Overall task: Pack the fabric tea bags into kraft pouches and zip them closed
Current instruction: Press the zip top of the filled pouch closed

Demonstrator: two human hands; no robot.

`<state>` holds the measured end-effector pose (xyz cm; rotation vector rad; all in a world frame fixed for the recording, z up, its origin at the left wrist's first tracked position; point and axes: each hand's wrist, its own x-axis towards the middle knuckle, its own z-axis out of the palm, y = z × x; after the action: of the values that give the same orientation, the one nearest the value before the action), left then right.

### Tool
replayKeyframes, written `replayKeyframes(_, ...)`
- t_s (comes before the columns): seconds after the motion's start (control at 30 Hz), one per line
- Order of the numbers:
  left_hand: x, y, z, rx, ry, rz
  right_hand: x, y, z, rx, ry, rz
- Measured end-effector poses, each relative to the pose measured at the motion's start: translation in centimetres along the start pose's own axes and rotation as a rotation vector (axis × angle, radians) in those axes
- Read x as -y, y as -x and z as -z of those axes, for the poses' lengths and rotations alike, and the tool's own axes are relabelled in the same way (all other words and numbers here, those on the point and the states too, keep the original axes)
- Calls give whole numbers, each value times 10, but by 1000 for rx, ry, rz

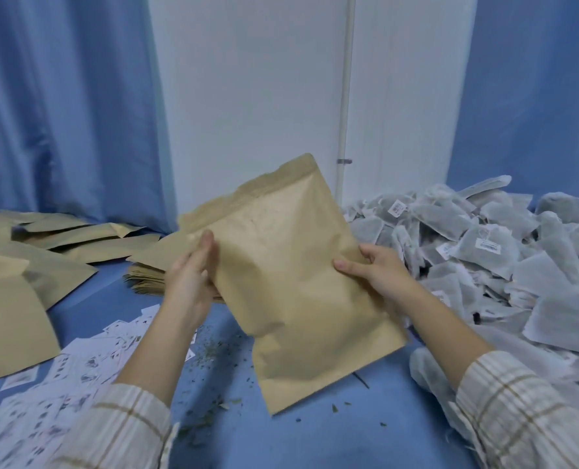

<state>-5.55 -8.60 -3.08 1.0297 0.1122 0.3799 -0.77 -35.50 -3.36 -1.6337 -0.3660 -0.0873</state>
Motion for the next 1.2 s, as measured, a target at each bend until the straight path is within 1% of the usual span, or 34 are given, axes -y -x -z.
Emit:
replayKeyframes(0.1,18,17,24,249,-280,235,-10,-10,-16,-104,-172,-22)
replayKeyframes(0.13,22,22,31,321,-324,308,-13,-12,-22,-127,-220,-41)
replayKeyframes(0.17,26,25,37,360,-341,362,-16,-12,-28,-145,-261,-64)
replayKeyframes(0.23,26,26,49,323,-317,411,-26,-12,-40,-142,-296,-114)
replayKeyframes(0.33,19,19,68,204,-168,402,-37,-11,-59,-35,-367,-198)
replayKeyframes(0.4,12,13,84,157,6,369,-38,-16,-77,21,-481,-252)
replayKeyframes(0.43,9,10,92,163,123,351,-38,-18,-87,29,-529,-266)
replayKeyframes(0.53,-3,1,114,211,482,301,-36,-34,-123,-44,-705,-288)
replayKeyframes(0.57,-5,-2,118,204,524,290,-34,-40,-138,-74,-753,-291)
replayKeyframes(0.63,-3,-9,121,164,482,304,-22,-56,-183,-104,-809,-287)
replayKeyframes(0.67,-1,-14,121,140,437,329,-10,-66,-213,-99,-833,-266)
replayKeyframes(0.7,1,-20,119,103,391,356,4,-75,-247,-55,-848,-246)
replayKeyframes(0.73,0,-25,116,71,361,365,22,-82,-284,69,-832,-264)
replayKeyframes(0.77,-1,-31,114,38,387,349,40,-85,-319,271,-735,-324)
replayKeyframes(0.8,-4,-37,112,-1,433,309,55,-83,-349,489,-567,-398)
replayKeyframes(0.83,-5,-45,113,-71,479,256,64,-83,-371,641,-383,-459)
replayKeyframes(0.87,-8,-52,116,-113,514,223,64,-84,-387,711,-238,-496)
replayKeyframes(0.9,-10,-58,120,-109,531,227,58,-88,-396,686,-125,-492)
replayKeyframes(0.97,-6,-69,129,-96,505,311,40,-98,-395,563,-73,-442)
replayKeyframes(1.0,-2,-73,131,-92,493,341,32,-103,-389,523,-62,-412)
replayKeyframes(1.07,7,-80,128,-108,483,364,14,-113,-375,473,62,-324)
replayKeyframes(1.13,13,-85,120,-141,447,378,-8,-125,-361,412,188,-188)
replayKeyframes(1.17,15,-87,117,-161,419,373,-18,-131,-353,361,292,-101)
replayKeyframes(1.2,18,-91,114,-172,393,372,-30,-136,-342,306,457,-3)
